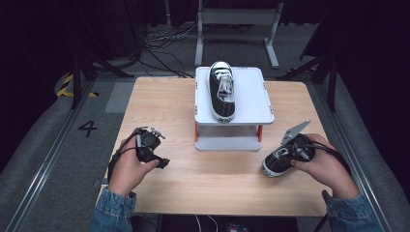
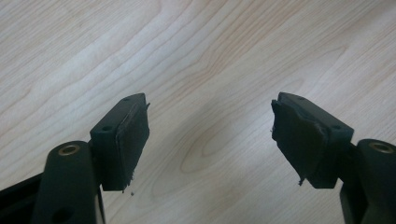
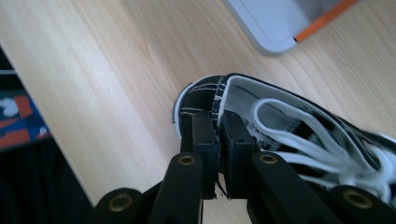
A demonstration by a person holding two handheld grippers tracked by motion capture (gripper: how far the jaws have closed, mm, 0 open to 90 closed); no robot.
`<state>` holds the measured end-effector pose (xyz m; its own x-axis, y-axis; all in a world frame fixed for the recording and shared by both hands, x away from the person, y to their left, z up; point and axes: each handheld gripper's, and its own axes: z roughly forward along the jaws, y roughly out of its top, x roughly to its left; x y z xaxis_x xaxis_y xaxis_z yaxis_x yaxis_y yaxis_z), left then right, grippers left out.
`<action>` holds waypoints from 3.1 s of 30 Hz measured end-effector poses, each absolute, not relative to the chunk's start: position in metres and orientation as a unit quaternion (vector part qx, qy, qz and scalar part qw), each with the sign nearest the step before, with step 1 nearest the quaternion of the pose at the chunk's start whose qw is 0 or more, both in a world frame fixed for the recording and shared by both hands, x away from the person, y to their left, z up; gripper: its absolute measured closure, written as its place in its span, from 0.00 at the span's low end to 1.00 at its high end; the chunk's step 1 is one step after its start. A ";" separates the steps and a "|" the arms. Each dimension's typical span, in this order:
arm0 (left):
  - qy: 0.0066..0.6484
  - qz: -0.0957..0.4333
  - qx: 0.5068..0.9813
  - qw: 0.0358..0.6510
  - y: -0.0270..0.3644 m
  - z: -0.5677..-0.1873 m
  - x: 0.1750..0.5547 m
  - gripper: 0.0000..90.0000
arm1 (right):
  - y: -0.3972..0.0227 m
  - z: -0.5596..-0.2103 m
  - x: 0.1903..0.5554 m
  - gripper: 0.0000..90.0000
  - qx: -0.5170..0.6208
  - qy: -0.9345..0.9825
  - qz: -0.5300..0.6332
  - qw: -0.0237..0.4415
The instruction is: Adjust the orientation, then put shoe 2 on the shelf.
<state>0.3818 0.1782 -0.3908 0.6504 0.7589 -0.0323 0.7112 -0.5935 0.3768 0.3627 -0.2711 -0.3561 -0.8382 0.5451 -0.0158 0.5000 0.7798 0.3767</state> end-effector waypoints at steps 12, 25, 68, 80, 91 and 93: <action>0.374 0.051 0.907 0.189 0.149 -0.390 0.401 0.31 | -0.317 -0.357 0.325 0.92 0.281 0.952 0.117 0.021; 0.368 0.049 0.909 0.189 0.142 -0.390 0.404 0.31 | -0.344 -0.358 0.331 0.46 0.379 0.906 0.148 0.112; 0.403 0.054 0.894 0.186 0.173 -0.389 0.395 0.31 | -0.341 -0.349 0.382 0.86 0.434 0.868 0.149 0.189; 0.423 0.057 0.882 0.199 0.187 -0.387 0.388 0.29 | -0.315 -0.279 0.403 0.86 0.412 0.870 0.154 0.223; 0.433 0.060 0.878 0.196 0.199 -0.387 0.380 0.30 | -0.292 -0.232 0.428 0.86 0.399 0.876 0.157 0.220; 0.432 0.060 0.878 0.196 0.200 -0.387 0.379 0.30 | -0.291 -0.230 0.430 0.86 0.399 0.876 0.156 0.220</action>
<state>0.3795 0.2004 -0.3871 0.6199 0.7821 -0.0636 0.7347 -0.5500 0.3971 0.4301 -0.2909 -0.2299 -0.5850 0.7682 -0.2603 0.6310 0.6327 0.4490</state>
